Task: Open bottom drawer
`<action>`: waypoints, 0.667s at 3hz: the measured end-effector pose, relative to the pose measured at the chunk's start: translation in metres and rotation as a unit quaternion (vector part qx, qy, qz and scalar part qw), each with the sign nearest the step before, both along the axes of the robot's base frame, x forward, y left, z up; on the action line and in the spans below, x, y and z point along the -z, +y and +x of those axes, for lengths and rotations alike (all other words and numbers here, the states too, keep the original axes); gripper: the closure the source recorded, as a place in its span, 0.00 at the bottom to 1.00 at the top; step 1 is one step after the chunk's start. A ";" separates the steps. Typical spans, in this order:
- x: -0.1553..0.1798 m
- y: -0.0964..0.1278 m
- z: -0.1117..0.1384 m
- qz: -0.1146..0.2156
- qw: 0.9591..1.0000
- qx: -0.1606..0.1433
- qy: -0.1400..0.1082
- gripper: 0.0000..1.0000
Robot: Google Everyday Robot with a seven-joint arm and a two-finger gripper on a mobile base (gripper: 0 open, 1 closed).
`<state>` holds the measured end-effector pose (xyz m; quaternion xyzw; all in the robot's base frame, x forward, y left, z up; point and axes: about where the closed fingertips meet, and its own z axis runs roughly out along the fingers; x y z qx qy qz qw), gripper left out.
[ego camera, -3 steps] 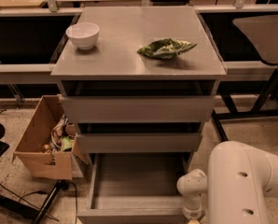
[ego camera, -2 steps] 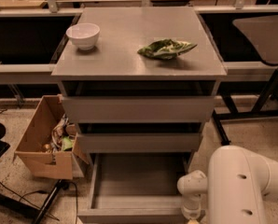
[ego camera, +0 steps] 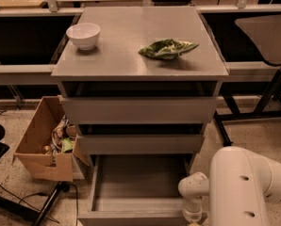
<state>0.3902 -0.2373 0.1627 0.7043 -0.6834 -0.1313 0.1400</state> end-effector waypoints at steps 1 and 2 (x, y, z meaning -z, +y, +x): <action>-0.004 -0.005 -0.008 -0.009 1.000 0.009 0.008 0.42; -0.009 -0.016 -0.010 -0.018 1.000 0.019 0.014 0.65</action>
Offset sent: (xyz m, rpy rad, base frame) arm -0.2889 -0.1198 0.1398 -0.4722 0.5101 -0.4512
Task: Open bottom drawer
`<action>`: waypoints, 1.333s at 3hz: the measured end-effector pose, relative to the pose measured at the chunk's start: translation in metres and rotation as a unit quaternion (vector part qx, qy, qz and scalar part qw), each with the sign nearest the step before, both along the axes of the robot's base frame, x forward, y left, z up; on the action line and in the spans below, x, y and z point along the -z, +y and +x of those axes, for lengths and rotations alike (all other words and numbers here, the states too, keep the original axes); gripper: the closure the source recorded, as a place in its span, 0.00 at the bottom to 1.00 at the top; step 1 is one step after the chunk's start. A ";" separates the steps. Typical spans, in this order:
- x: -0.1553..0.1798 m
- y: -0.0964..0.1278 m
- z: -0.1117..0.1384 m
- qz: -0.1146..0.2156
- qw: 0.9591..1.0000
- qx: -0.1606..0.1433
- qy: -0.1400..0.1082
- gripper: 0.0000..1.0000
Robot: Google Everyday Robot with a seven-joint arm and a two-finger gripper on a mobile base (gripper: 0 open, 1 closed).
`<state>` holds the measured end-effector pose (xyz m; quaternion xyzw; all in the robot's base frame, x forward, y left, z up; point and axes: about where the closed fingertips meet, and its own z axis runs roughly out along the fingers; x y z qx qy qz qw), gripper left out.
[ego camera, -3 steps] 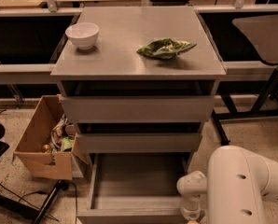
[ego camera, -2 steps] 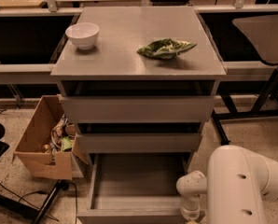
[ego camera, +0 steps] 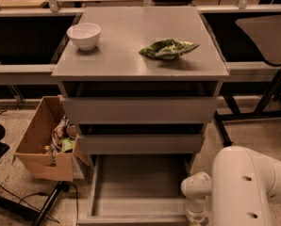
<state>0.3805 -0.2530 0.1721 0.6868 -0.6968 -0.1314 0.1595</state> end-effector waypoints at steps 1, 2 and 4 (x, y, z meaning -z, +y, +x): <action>-0.002 -0.004 0.001 -0.004 1.000 0.005 0.003 0.89; -0.005 -0.006 0.003 -0.006 1.000 0.010 0.005 1.00; -0.004 -0.005 0.011 -0.006 1.000 0.010 0.005 1.00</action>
Offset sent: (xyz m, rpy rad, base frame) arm -0.3295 -0.1268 0.1195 -0.3939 0.5866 -0.5118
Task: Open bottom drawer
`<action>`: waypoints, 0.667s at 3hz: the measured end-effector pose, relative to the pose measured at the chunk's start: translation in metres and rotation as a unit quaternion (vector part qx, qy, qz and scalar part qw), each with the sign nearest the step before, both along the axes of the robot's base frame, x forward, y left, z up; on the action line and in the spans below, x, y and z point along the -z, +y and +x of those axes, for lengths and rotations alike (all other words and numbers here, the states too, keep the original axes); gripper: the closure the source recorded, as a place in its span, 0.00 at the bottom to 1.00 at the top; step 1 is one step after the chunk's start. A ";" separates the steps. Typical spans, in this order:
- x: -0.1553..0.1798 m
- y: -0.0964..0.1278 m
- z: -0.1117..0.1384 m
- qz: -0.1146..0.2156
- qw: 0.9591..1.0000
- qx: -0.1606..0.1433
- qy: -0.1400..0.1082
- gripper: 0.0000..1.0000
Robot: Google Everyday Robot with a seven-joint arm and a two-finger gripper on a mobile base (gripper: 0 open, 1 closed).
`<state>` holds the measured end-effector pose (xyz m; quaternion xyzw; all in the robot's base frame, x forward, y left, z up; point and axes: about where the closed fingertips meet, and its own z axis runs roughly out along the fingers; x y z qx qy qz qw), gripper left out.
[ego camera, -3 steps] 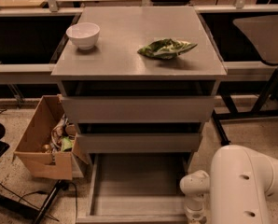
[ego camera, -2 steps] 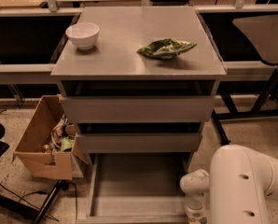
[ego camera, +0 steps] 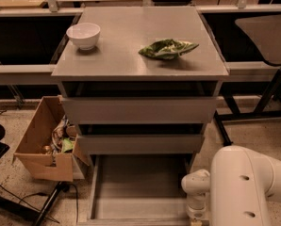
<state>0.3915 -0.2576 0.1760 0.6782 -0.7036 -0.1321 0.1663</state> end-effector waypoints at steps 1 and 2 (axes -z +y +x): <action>0.000 0.001 0.001 0.000 1.000 0.000 0.000 1.00; 0.000 -0.001 -0.002 -0.002 1.000 0.004 0.005 1.00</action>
Offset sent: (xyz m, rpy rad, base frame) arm -0.3821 -0.1380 0.1236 -0.3538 0.7191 -0.5371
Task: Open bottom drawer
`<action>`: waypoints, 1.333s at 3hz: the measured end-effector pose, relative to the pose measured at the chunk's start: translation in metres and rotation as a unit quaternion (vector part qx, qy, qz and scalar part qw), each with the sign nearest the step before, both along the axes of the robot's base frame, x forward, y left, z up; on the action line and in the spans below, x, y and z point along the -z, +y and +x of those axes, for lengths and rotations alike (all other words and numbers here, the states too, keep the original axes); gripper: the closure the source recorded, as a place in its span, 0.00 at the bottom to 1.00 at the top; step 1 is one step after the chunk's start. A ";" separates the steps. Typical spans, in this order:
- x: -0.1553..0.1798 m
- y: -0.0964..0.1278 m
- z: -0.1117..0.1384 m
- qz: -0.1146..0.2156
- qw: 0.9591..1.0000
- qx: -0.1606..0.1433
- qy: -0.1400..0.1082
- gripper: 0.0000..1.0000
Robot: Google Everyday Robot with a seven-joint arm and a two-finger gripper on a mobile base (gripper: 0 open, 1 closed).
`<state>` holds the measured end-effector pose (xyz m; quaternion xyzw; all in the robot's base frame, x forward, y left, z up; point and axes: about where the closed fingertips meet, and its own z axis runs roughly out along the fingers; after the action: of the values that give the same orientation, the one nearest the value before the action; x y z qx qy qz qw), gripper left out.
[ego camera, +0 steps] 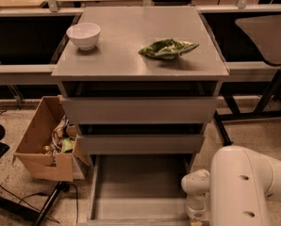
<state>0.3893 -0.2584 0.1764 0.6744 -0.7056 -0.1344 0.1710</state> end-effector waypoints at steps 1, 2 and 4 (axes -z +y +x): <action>-0.002 -0.001 0.000 -0.004 1.000 0.006 0.003 1.00; -0.002 0.000 0.001 -0.004 1.000 0.006 0.003 1.00; -0.003 0.001 -0.003 -0.007 1.000 0.012 0.011 1.00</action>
Offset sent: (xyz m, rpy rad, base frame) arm -0.4138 -0.1497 0.1263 -0.3500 0.8165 -0.5833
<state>0.3861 -0.2576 0.1792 0.6634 -0.7123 -0.1390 0.1823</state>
